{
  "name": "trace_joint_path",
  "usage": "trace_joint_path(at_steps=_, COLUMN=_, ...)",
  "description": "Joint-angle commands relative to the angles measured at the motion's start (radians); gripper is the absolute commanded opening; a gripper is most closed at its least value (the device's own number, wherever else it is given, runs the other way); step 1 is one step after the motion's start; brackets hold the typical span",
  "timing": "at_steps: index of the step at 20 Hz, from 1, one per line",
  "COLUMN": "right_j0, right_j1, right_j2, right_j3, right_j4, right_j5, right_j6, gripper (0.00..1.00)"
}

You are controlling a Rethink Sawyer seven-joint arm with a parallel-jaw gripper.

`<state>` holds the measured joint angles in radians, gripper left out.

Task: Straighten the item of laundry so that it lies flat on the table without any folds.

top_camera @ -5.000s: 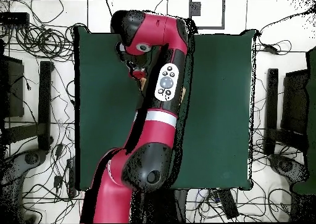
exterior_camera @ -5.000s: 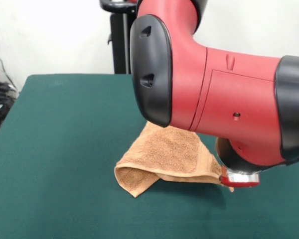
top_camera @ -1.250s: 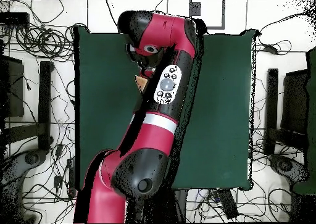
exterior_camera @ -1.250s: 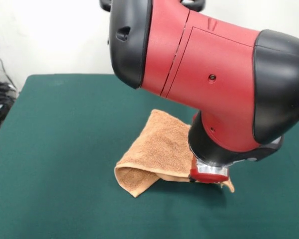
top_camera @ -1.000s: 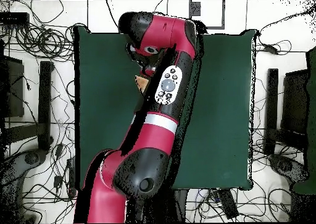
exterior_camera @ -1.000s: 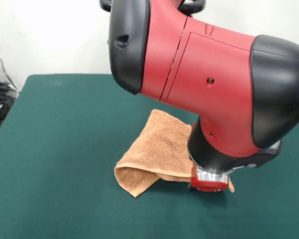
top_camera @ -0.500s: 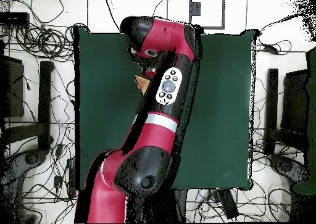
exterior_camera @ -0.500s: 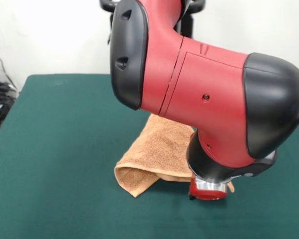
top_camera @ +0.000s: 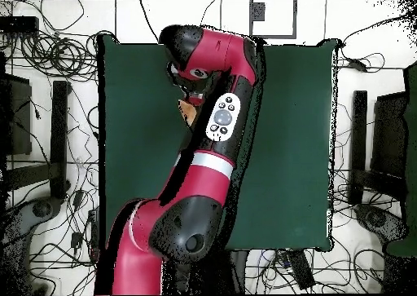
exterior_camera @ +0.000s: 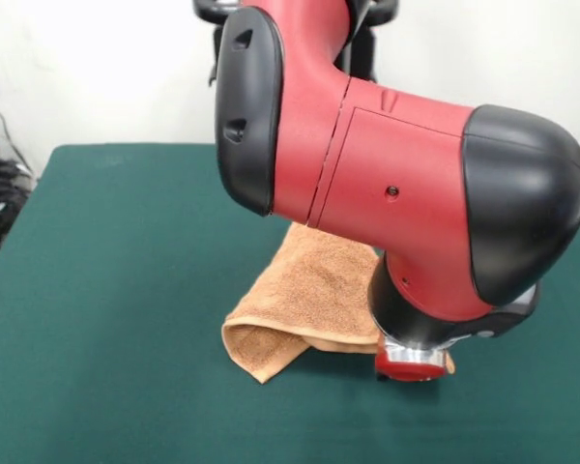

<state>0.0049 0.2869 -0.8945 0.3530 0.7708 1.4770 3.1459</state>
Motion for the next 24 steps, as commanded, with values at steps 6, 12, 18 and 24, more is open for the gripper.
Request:
trace_joint_path(at_steps=6, right_j0=0.066, right_j1=-0.014, right_j2=0.196, right_j3=0.187, right_j4=-0.074, right_j5=-0.035, right_j6=-0.047, gripper=1.0)
trace_joint_path(at_steps=12, right_j0=0.074, right_j1=-0.019, right_j2=0.22, right_j3=0.195, right_j4=-0.092, right_j5=-0.04, right_j6=-0.038, gripper=1.0)
trace_joint_path(at_steps=18, right_j0=0.072, right_j1=-0.035, right_j2=0.238, right_j3=0.193, right_j4=-0.126, right_j5=-0.024, right_j6=-0.036, gripper=1.0)
trace_joint_path(at_steps=24, right_j0=0.065, right_j1=-0.041, right_j2=0.248, right_j3=0.181, right_j4=-0.17, right_j5=-0.006, right_j6=-0.072, gripper=1.0)
